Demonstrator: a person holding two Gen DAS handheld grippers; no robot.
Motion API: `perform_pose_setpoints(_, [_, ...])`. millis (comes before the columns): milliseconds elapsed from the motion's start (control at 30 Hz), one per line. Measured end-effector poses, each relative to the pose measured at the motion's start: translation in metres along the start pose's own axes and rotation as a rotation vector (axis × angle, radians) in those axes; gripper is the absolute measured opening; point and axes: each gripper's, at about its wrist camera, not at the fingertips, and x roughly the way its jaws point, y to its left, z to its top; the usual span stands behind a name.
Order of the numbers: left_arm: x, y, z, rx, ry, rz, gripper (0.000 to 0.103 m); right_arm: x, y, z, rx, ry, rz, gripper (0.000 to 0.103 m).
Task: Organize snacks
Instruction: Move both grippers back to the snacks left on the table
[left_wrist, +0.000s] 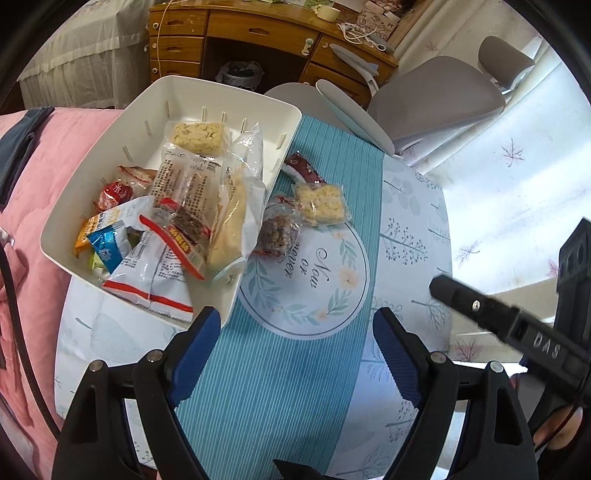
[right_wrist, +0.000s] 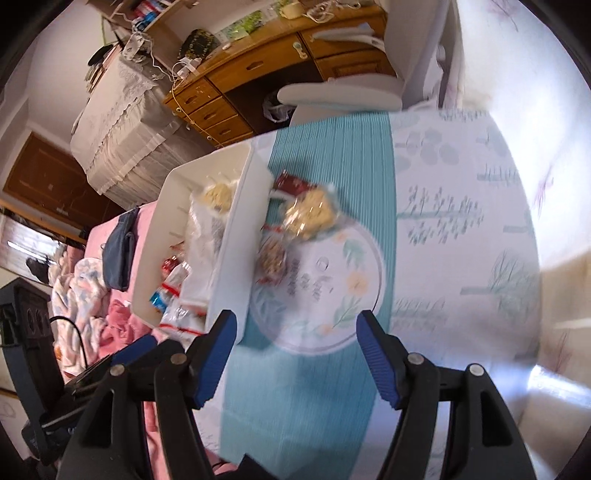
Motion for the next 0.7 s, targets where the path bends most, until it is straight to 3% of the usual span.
perform_pose_setpoints(300, [0.023, -0.008, 0.016, -0.01, -0.051, -0.012, 0.084, 0.017, -0.005, 0.047, -0.092, -0.071, -0.003, 0.068])
perform_pose_setpoints(533, [0.043, -0.013, 0.031, -0.065, -0.107, -0.022, 0.084, 0.032, -0.003, 0.076, -0.243, -0.141, 0.018, 0.068])
perform_pose_setpoints(700, [0.069, -0.019, 0.034, -0.119, -0.088, -0.026, 0.084, 0.051, -0.005, 0.095, -0.354, -0.172, 0.008, 0.068])
